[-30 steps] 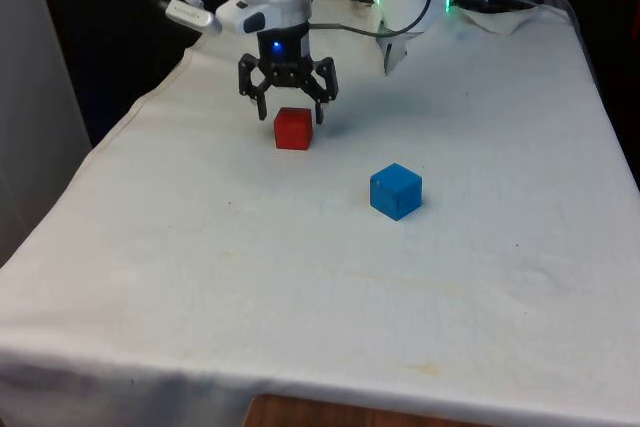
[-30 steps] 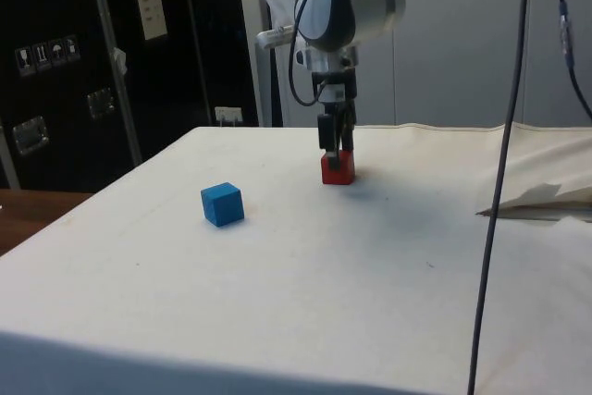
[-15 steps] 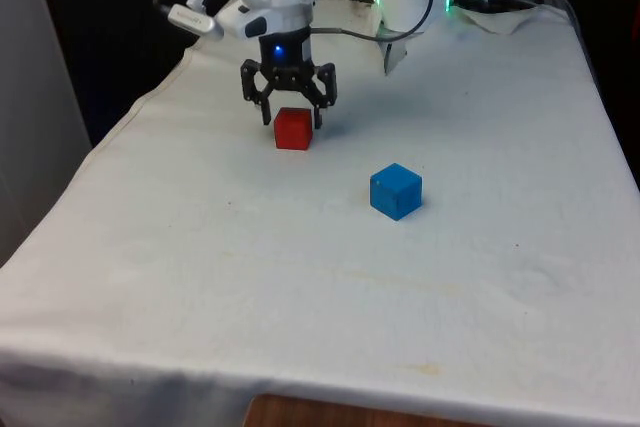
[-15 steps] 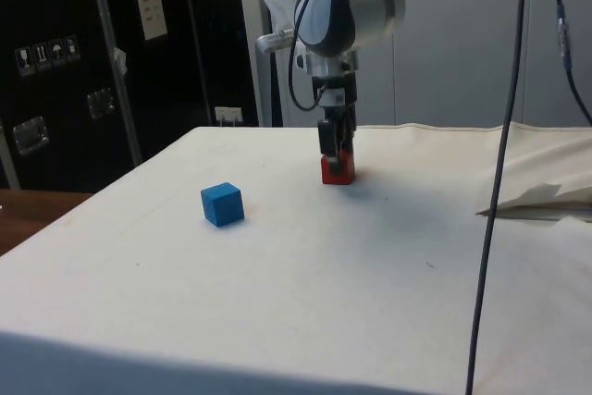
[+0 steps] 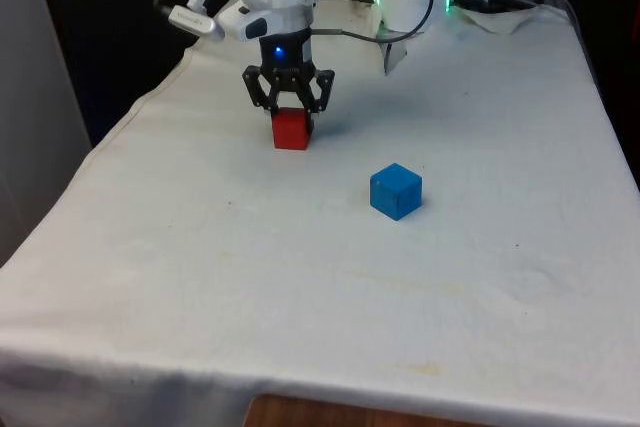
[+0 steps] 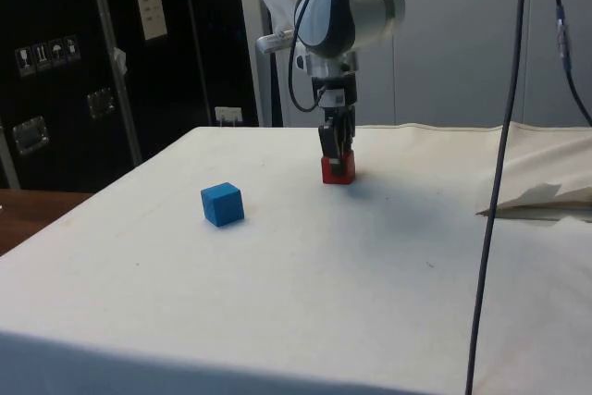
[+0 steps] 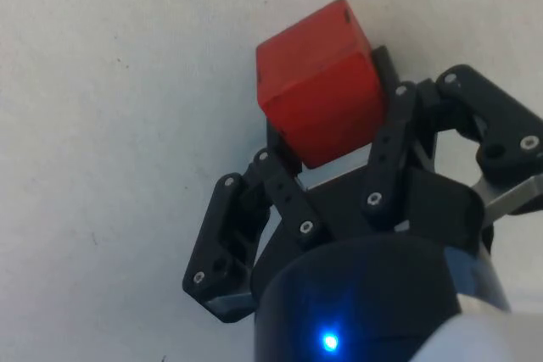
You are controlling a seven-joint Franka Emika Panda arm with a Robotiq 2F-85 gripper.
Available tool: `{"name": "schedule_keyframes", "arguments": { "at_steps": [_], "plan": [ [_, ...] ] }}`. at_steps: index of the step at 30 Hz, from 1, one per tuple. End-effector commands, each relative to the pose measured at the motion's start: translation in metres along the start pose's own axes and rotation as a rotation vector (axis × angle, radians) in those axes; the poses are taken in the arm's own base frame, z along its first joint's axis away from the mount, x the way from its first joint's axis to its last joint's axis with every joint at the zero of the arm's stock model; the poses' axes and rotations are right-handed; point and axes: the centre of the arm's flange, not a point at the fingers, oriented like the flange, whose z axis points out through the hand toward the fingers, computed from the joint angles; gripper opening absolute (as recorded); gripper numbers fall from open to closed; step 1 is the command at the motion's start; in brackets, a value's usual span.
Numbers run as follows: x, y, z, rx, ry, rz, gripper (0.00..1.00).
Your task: Stack the two cubes.
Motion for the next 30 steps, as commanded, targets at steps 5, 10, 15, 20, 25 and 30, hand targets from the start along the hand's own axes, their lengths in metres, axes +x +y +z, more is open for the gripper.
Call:
{"name": "schedule_keyframes", "arguments": {
  "at_steps": [5, 10, 15, 20, 25, 30],
  "plan": [
    [0.006, -0.003, -0.008, 0.0, 0.015, 0.008, 0.01],
    [0.011, -0.006, -0.015, 0.004, 0.029, 0.01, 0.01],
    [0.017, -0.012, -0.022, 0.002, 0.032, 0.027, 0.01],
    [0.022, -0.016, -0.027, 0.006, 0.038, 0.037, 0.01],
    [0.029, -0.021, -0.034, 0.012, 0.047, 0.047, 0.01],
    [0.035, -0.025, -0.038, 0.015, 0.053, 0.051, 0.01]
  ]
}}
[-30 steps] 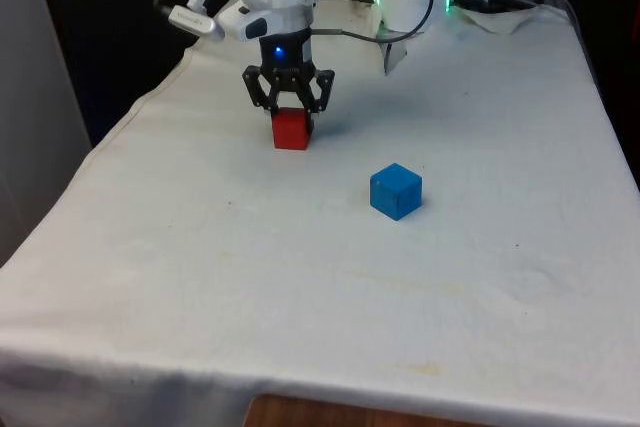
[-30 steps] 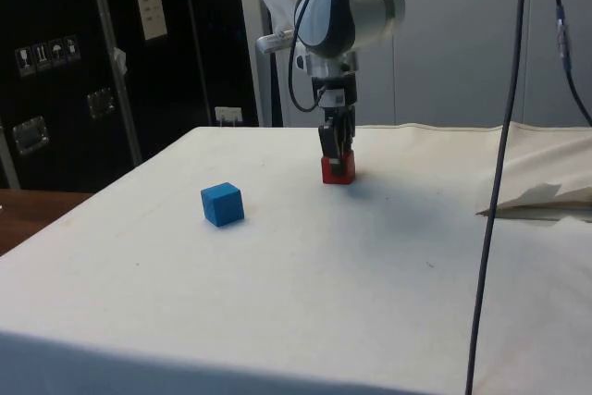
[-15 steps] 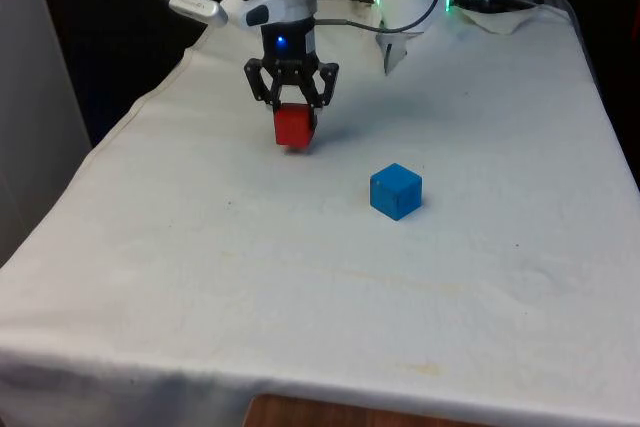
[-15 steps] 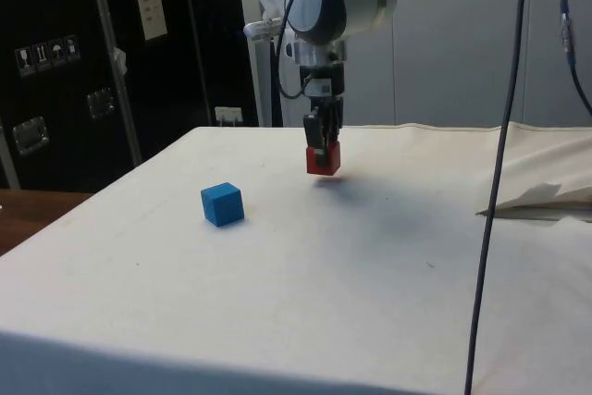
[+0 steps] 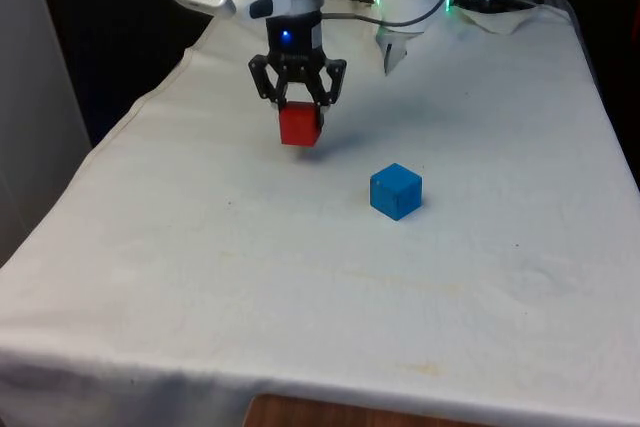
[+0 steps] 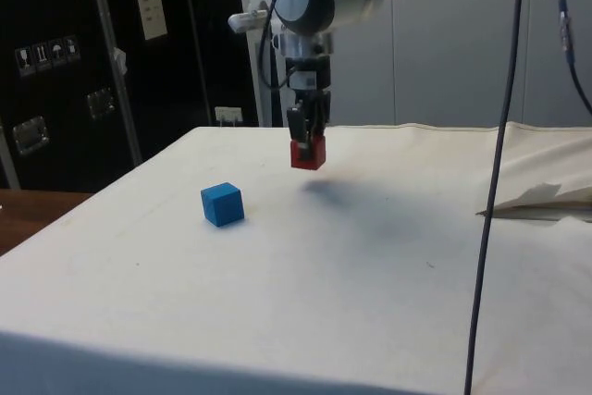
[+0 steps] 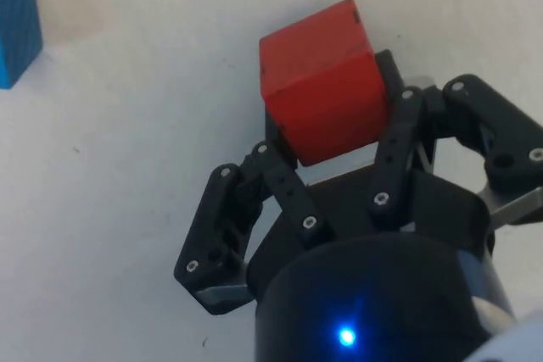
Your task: Stack the two cubes.
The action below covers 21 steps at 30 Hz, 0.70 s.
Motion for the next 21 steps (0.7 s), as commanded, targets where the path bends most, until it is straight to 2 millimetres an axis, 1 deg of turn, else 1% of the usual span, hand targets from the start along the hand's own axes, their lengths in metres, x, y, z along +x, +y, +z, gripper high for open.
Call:
{"name": "schedule_keyframes", "arguments": {
  "at_steps": [1, 6, 7, 16, 19, 21],
  "plan": [
    [0.002, -0.002, -0.001, -0.003, -0.007, 0.004, 0.01],
    [0.008, -0.008, -0.006, 0.002, -0.001, 0.002, 0.01],
    [0.008, -0.006, -0.005, 0.006, 0.005, 0.001, 0.01],
    [0.025, -0.022, -0.018, 0.015, -0.004, -0.008, 0.01],
    [0.027, -0.023, -0.019, 0.016, -0.005, -0.01, 0.01],
    [0.031, -0.028, -0.021, 0.021, -0.01, -0.013, 0.01]
  ]
}}
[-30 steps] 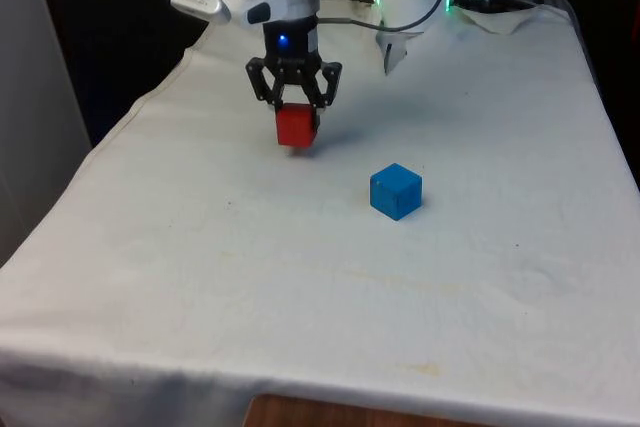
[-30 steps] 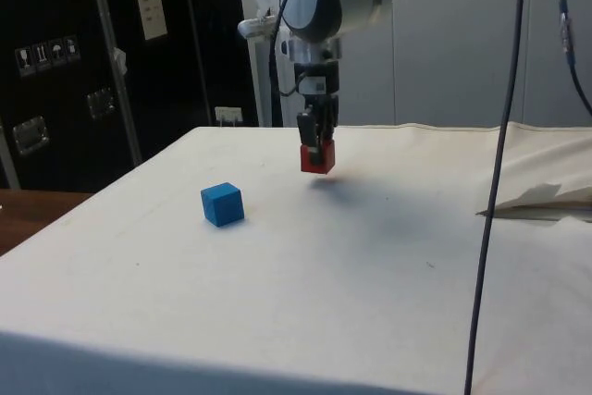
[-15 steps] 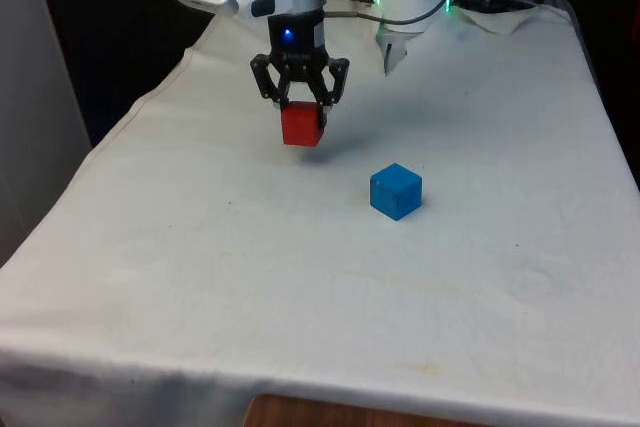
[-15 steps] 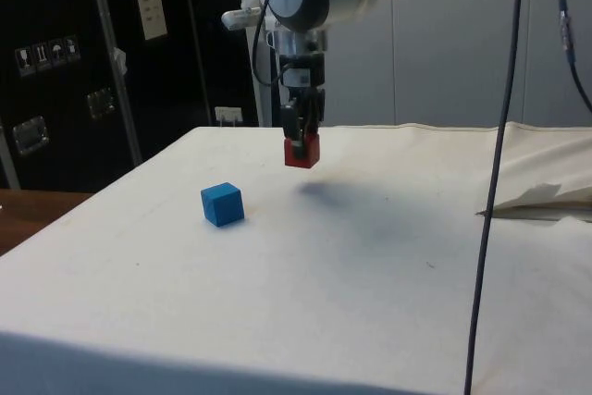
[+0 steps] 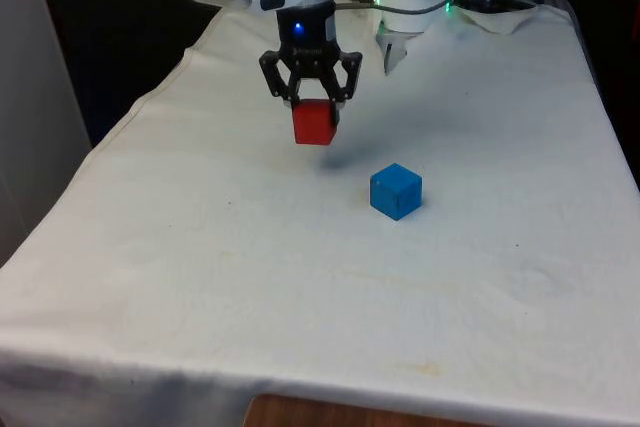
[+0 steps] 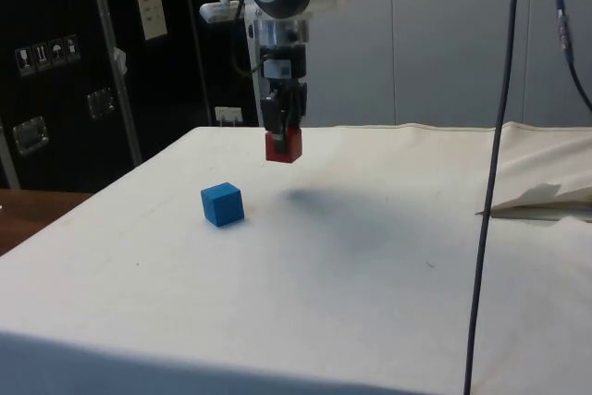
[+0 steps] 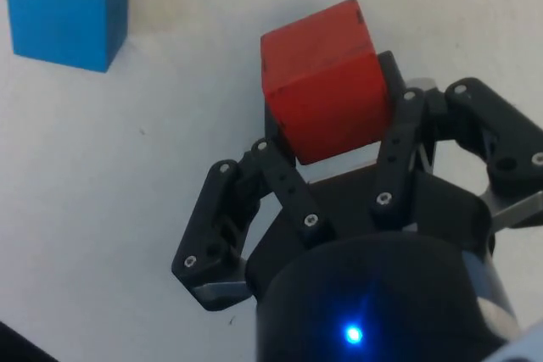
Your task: Stack the two cubes.
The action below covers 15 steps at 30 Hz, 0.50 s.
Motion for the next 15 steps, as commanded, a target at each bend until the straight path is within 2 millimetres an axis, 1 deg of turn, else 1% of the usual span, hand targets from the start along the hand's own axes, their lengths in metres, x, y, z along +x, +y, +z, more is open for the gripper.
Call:
{"name": "schedule_keyframes", "arguments": {
  "at_steps": [1, 5, 12, 15],
  "plan": [
    [0.002, -0.002, 0.0, -0.008, -0.011, 0.001, 0.01],
    [0.006, -0.006, -0.004, 0.007, -0.004, -0.005, 0.01],
    [0.019, -0.023, -0.011, 0.008, -0.019, -0.012, 0.01],
    [0.021, -0.028, -0.011, 0.007, -0.02, -0.014, 0.01]
  ]
}}
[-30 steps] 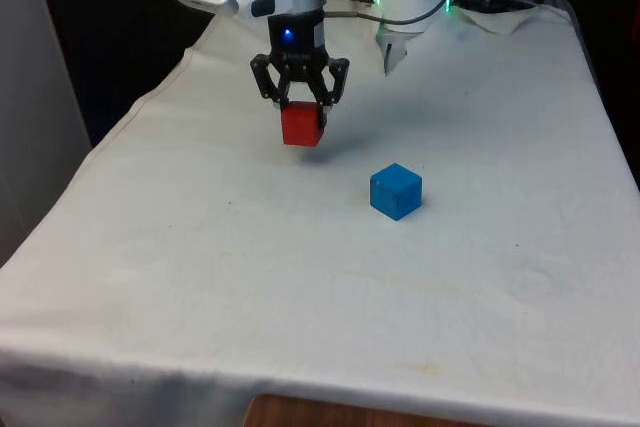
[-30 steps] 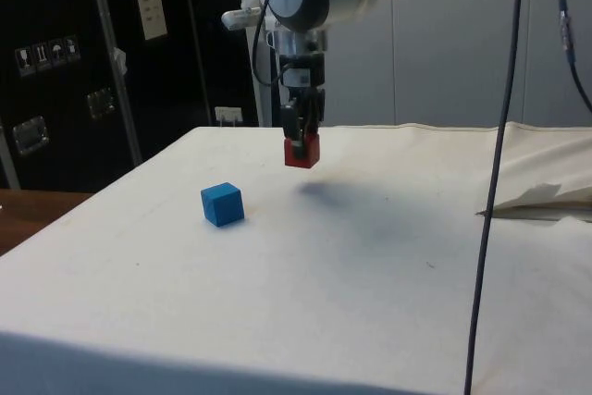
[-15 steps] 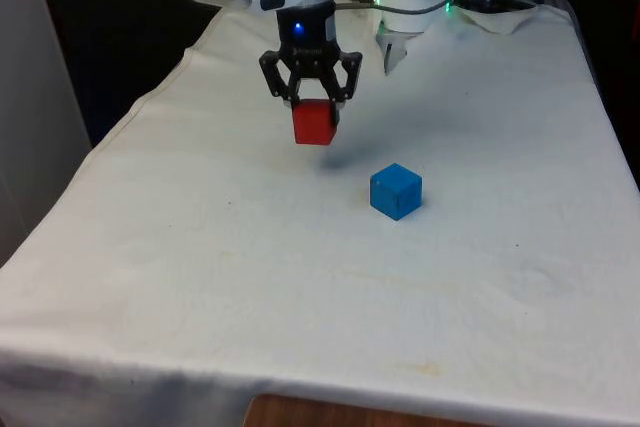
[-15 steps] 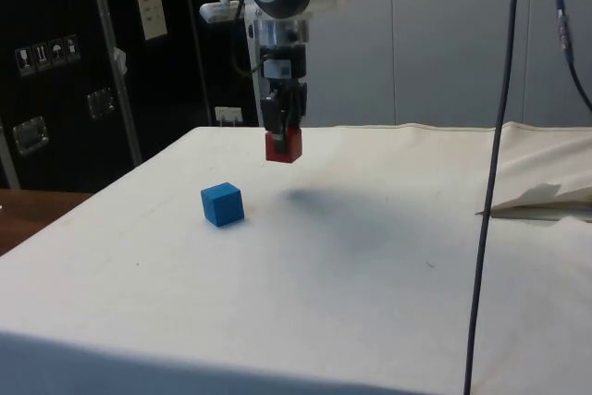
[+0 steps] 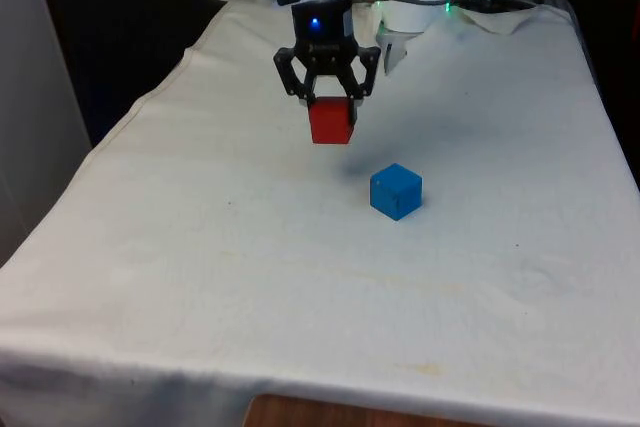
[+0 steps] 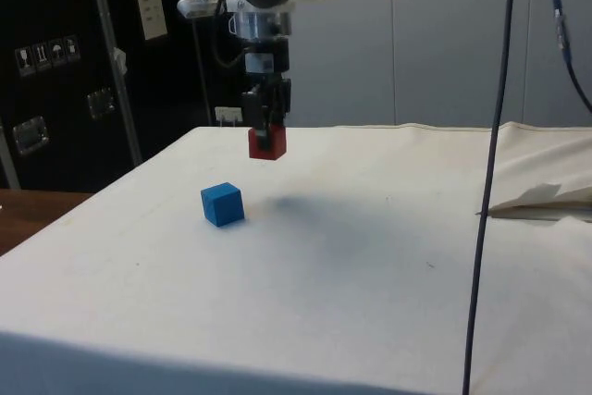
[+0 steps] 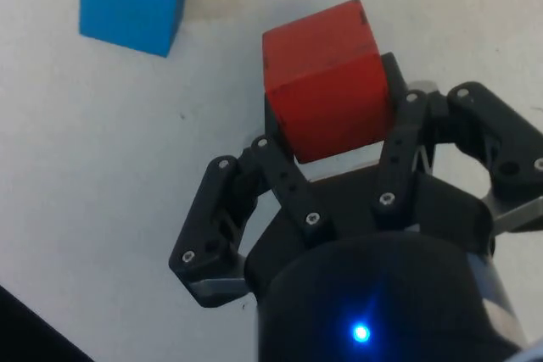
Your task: Stack the two cubes.
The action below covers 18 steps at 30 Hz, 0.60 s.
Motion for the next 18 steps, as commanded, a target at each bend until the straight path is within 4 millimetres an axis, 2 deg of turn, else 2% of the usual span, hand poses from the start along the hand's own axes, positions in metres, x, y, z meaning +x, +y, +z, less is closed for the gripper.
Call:
{"name": "schedule_keyframes", "arguments": {
  "at_steps": [1, 18],
  "plan": [
    [0.001, -0.002, 0.0, 0.0, 0.0, -0.002, 0.01],
    [0.026, -0.047, -0.005, -0.034, -0.011, -0.01, 0.01]
  ]
}}
